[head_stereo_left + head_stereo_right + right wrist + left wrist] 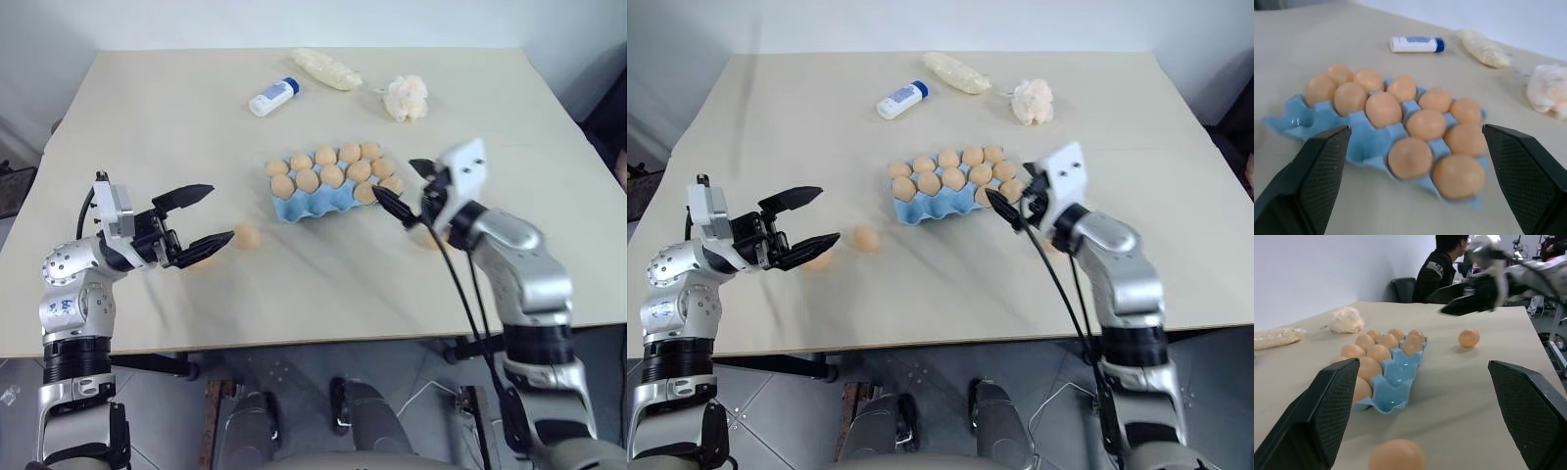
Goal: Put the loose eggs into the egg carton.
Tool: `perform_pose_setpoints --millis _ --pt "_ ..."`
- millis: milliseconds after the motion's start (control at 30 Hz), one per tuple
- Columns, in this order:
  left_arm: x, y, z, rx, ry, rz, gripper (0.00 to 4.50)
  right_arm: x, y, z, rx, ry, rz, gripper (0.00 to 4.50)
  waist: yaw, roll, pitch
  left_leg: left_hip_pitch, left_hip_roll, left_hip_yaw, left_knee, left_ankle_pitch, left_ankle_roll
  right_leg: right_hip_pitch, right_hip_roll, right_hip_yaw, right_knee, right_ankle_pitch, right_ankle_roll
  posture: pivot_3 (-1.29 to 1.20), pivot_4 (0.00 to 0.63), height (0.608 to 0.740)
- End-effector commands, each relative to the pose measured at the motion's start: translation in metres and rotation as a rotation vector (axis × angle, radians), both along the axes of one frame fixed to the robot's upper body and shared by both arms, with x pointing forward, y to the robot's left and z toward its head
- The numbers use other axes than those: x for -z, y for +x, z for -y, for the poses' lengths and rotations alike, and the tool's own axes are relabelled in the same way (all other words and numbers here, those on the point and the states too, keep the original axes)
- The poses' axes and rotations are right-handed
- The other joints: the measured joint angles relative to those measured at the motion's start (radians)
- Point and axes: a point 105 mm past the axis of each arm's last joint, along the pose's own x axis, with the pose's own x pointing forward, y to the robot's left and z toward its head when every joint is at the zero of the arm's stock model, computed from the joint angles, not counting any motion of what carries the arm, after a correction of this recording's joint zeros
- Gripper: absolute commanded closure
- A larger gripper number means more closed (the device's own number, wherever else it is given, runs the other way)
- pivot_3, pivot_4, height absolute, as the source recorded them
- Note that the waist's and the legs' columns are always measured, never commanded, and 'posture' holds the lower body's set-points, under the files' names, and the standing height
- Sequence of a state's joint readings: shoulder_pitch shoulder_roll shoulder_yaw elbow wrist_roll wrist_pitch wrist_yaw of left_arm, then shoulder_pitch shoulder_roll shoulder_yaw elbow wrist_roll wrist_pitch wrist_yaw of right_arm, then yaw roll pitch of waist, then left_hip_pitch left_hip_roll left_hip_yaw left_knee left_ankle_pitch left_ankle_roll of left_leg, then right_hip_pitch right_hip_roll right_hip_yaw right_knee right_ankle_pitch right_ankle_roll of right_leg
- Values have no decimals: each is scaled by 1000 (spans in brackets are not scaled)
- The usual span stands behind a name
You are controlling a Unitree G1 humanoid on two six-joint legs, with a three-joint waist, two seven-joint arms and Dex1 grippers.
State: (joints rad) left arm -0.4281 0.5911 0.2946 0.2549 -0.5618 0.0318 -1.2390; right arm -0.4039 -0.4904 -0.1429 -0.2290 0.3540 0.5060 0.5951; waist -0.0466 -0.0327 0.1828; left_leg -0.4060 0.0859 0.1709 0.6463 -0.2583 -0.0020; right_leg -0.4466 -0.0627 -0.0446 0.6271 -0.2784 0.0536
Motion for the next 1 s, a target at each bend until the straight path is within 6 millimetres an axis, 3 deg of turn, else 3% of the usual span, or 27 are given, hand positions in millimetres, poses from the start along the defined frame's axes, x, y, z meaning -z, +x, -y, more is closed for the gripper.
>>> perform_pose_setpoints --millis 33,367,600,733,1000 --pt "-6 -1 -3 6 5 34 0 -19 -29 15 -31 8 92 6 -3 0 0 0 0 -1 0 0 0 0 0 0 0 0 0 0 150 740" --pt "-5 2 -1 21 -4 38 0 20 -97 64 -6 -18 -71 6 16 0 0 1 -1 -3 0 1 0 2 1 0 0 0 0 0 150 740" --pt "-5 3 0 22 -4 35 0 50 -129 93 80 -34 -203 6 19 0 0 2 -2 -5 1 0 0 3 1 -1 0 0 0 0 150 740" --pt "-7 5 0 22 -3 39 0 56 -125 101 110 -47 -213 6 15 0 0 2 -3 -4 2 0 -1 3 1 0 -1 0 1 0 150 740" --pt "-10 7 3 24 -6 46 0 51 -75 102 163 84 -79 6 17 -1 0 2 -3 -5 1 2 -2 3 1 0 -1 1 0 0 150 740"
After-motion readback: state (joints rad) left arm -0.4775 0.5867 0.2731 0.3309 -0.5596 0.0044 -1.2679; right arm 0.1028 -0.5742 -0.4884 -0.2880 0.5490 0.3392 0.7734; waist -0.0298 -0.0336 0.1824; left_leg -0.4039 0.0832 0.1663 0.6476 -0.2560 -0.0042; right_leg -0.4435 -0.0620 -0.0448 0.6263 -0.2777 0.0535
